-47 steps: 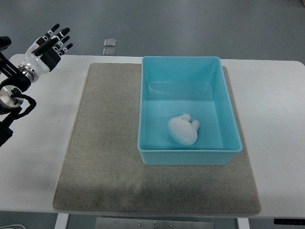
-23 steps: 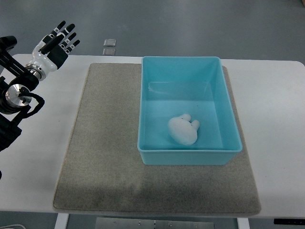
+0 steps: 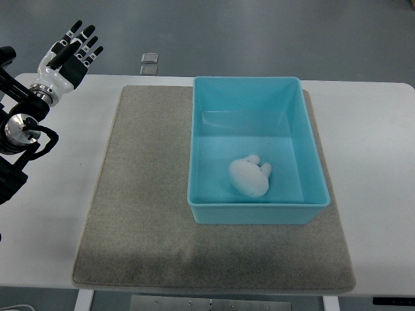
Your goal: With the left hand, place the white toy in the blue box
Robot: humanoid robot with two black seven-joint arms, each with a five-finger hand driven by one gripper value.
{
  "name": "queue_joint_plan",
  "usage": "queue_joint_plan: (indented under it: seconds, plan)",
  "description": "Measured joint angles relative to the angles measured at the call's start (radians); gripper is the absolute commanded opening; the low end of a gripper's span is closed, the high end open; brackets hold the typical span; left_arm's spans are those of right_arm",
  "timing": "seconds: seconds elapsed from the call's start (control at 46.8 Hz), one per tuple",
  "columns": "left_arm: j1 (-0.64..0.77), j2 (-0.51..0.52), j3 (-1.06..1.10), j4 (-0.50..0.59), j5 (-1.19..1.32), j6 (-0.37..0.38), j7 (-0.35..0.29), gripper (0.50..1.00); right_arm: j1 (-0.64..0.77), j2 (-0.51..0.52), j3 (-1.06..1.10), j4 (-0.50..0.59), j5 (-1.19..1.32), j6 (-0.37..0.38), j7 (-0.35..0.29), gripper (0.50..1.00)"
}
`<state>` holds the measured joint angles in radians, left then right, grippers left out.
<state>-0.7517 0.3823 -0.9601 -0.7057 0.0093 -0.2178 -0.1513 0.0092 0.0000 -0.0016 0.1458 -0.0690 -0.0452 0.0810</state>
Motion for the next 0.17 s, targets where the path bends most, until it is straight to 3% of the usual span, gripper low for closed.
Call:
queue_joint_plan:
  seconds: [0.171]
  plan:
    - [0.000, 0.005, 0.000, 0.000, -0.002, -0.022, 0.008, 0.994, 0.000, 0.000, 0.000, 0.001, -0.001, 0.000, 0.000, 0.936]
